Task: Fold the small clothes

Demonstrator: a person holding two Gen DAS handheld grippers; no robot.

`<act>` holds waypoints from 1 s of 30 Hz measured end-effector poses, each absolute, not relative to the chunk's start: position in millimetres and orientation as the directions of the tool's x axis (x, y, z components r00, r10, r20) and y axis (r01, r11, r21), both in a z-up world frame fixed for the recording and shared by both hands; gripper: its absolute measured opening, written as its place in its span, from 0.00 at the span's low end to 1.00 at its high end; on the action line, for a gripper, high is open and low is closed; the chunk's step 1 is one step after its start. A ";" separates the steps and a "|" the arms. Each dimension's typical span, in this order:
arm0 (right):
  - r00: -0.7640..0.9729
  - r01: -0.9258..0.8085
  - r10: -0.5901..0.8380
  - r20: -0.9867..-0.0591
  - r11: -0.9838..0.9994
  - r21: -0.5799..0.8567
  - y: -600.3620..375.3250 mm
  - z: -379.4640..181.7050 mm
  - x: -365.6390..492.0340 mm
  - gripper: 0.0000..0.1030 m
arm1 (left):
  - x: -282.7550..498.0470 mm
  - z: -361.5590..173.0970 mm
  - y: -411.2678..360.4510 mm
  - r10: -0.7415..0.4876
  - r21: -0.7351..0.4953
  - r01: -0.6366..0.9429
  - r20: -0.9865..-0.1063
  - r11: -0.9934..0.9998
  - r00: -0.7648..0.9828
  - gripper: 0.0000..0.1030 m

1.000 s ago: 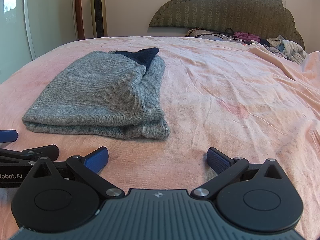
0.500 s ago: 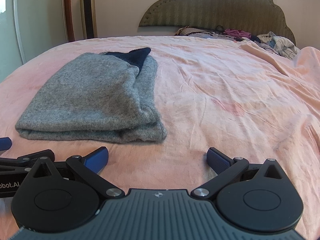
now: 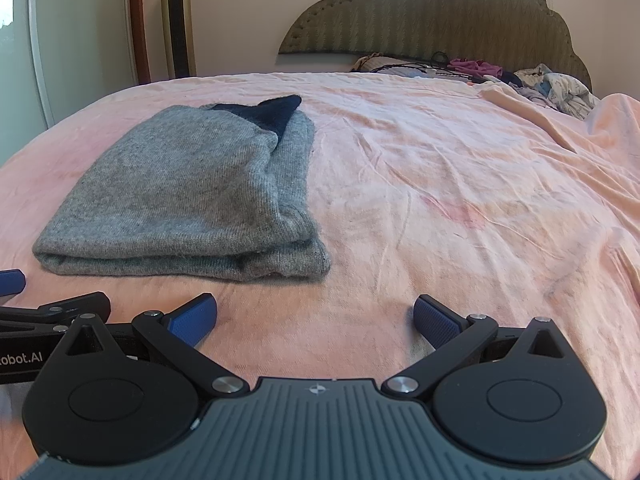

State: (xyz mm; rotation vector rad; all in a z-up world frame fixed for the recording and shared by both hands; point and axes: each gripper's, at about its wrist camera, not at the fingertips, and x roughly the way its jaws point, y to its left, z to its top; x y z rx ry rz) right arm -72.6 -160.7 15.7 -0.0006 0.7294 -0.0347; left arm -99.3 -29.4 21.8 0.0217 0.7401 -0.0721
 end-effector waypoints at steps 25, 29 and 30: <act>0.745 0.030 -0.030 -0.667 0.999 -0.011 -161.3 15.5 -77.4 1.00 | -99.3 21.8 -28.3 -0.057 -0.005 0.073 -0.674 0.997 0.737 1.00; 0.745 0.030 -0.030 -0.666 0.999 -0.011 -161.4 15.5 -77.5 1.00 | -99.4 21.9 -28.4 -0.059 -0.006 0.073 -0.673 0.997 0.737 1.00; 0.745 0.030 -0.030 -0.666 0.999 -0.011 -161.4 15.5 -77.4 1.00 | -99.4 21.9 -28.3 -0.059 -0.006 0.073 -0.673 0.997 0.737 1.00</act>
